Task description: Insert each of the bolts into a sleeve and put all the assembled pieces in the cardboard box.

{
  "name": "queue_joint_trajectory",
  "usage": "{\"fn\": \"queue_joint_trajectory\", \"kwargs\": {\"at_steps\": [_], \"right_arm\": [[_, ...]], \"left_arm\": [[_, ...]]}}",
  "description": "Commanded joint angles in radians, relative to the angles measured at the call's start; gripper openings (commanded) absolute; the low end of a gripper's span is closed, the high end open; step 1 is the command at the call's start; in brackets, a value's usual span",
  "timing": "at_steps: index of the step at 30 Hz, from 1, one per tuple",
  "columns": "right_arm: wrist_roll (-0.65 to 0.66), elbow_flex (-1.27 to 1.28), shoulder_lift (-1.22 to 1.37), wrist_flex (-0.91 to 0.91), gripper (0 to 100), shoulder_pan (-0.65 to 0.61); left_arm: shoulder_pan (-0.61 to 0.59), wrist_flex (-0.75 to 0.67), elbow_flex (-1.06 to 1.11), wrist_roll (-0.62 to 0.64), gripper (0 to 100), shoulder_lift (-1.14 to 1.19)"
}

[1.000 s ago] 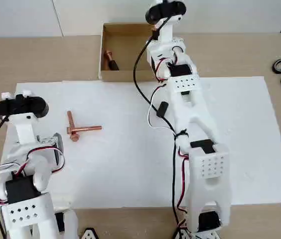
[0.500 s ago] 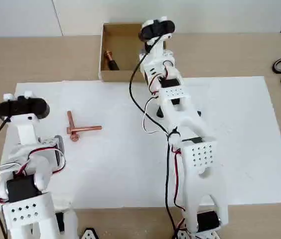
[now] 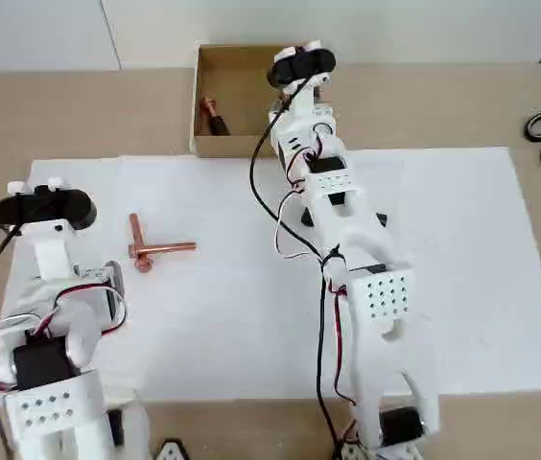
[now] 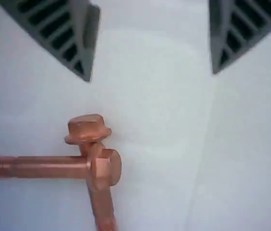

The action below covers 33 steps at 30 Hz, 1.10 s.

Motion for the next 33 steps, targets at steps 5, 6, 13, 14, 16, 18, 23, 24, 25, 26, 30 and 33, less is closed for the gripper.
{"fn": "queue_joint_trajectory", "kwargs": {"at_steps": [5, 6, 13, 14, 16, 18, 23, 24, 25, 26, 30, 33], "right_arm": [[-0.002, -0.115, -0.058, -0.007, 26.3, 0.008], [-0.002, -0.127, -0.071, 0.01, 26.3, 0.013], [-0.002, -0.187, -0.255, 0.326, 26.3, 0.03], [-0.002, -0.187, -0.286, 0.377, 26.3, 0.031], [-0.002, -0.187, -0.346, 0.481, 26.3, 0.039], [-0.002, -0.187, -0.409, 0.572, 26.3, 0.042], [-0.002, -0.187, -0.581, 0.722, 26.3, 0.058], [-0.002, -0.187, -0.613, 0.759, 26.3, 0.058], [-0.002, -0.187, -0.647, 0.8, 26.3, 0.058], [-0.002, -0.187, -0.679, 0.845, 26.3, 0.058], [-0.002, -0.187, -0.817, 1.033, 26.3, 0.056], [-0.002, -0.187, -0.911, 1.179, 26.3, 0.053]], "left_arm": [[-0.003, -0.005, -0.004, 0.0, 15, -0.012], [-0.003, -0.005, -0.004, 0.0, 15, -0.012], [-0.003, -0.005, -0.007, 0.0, 15, -0.012], [-0.003, -0.005, -0.007, 0.0, 15, -0.012], [-0.003, -0.005, -0.007, 0.0, 15, -0.012], [-0.003, -0.005, -0.007, 0.0, 15, -0.012], [-0.003, 0.0, -0.004, 0.0, 15, -0.012], [-0.003, 0.0, -0.004, 0.0, 15, -0.012], [-0.003, 0.0, -0.004, 0.0, 15, -0.012], [-0.003, 0.0, -0.004, 0.0, 15, -0.012], [-0.003, 0.002, -0.002, 0.0, 15, -0.012], [-0.003, 0.002, -0.002, 0.0, 15, -0.012]]}}
